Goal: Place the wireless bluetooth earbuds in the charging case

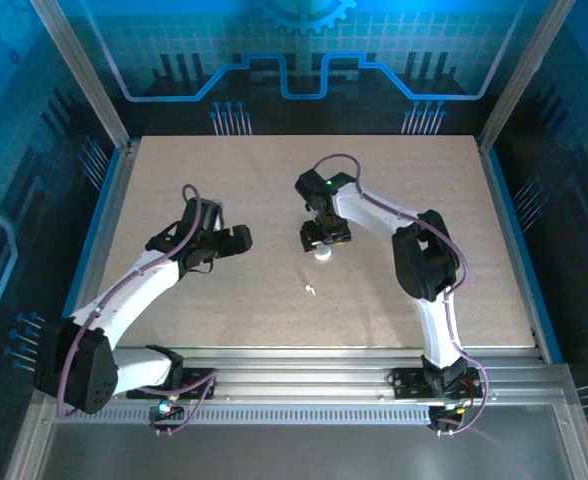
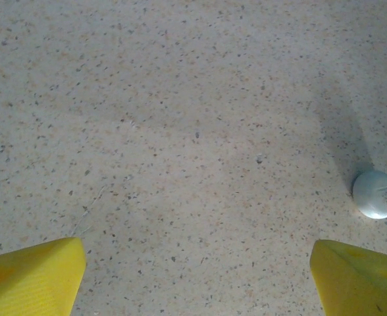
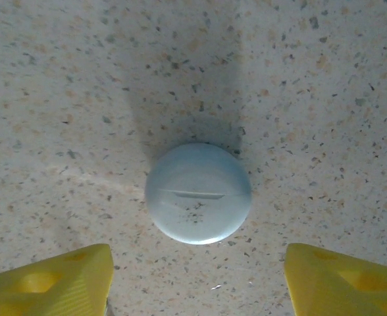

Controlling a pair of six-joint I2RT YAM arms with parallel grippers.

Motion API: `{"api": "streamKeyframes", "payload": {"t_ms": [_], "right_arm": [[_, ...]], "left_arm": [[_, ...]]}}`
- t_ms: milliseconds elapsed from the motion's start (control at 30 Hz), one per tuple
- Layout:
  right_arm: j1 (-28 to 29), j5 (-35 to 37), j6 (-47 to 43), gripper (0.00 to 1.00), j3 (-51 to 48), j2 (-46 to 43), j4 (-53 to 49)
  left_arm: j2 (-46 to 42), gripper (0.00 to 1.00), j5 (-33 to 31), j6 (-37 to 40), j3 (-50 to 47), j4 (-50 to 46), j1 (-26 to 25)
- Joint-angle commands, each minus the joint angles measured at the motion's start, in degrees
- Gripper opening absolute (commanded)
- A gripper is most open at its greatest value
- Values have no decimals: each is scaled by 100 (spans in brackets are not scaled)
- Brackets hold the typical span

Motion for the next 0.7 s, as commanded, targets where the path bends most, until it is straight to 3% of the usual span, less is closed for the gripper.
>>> {"api": "streamKeyframes", "payload": {"t_ms": [0, 433, 667], "right_arm": [[20, 22, 35, 71, 257, 261, -220], [-85, -69, -41, 69, 550, 789, -233], [-134, -219, -42, 63, 472, 861, -124]], "left_arm": [[149, 89, 218, -162, 203, -268, 73], [410, 90, 268, -40, 364, -331, 126], [416, 91, 289, -40, 333, -317, 126]]}}
